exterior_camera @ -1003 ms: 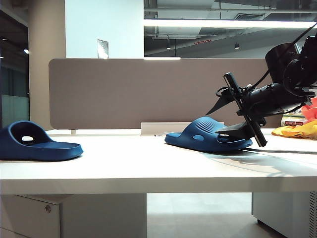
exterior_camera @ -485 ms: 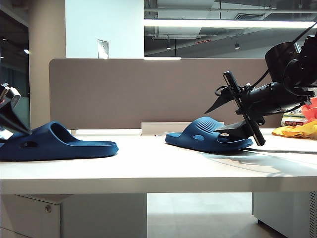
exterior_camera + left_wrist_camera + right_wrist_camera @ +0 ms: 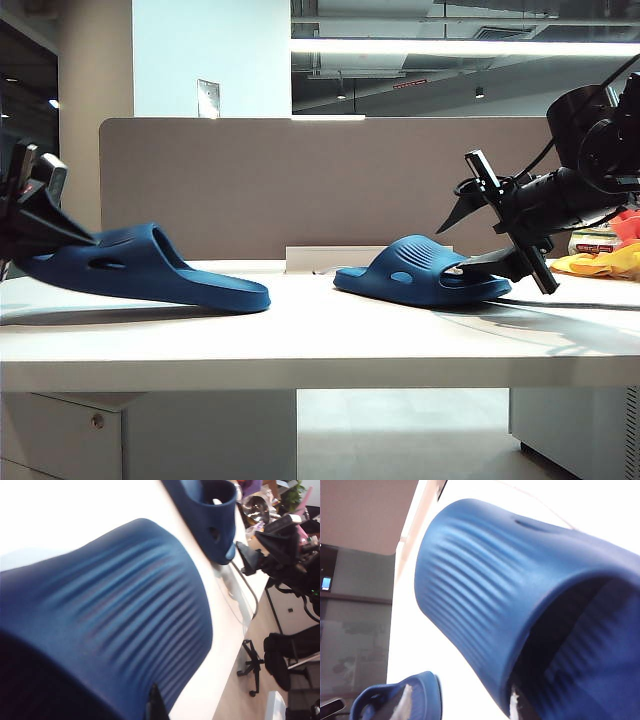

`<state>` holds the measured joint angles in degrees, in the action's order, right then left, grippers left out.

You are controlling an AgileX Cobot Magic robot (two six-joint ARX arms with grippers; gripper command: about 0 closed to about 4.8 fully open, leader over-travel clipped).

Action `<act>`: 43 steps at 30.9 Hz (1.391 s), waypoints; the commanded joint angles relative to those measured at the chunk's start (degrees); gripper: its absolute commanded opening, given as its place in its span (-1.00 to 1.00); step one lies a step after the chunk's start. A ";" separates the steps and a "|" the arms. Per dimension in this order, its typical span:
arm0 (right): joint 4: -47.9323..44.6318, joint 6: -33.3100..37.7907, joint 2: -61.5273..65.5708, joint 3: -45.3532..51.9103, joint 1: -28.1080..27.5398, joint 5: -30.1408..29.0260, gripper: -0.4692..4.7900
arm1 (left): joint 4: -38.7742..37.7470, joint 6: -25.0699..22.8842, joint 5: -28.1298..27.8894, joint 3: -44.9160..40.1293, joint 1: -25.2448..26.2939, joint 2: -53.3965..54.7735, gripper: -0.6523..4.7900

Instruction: Interlock the pair of blue slippers on the table with their fronts facing up.

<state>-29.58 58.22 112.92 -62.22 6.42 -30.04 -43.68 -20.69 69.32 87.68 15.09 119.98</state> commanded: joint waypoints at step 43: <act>6.86 -2.29 -3.80 -9.35 -7.13 -42.27 -0.79 | 3.67 3.58 4.02 0.15 -2.60 -9.20 -0.78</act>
<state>-21.45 55.92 110.56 -71.31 -0.73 -70.52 -39.99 -16.91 73.47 87.68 12.58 110.93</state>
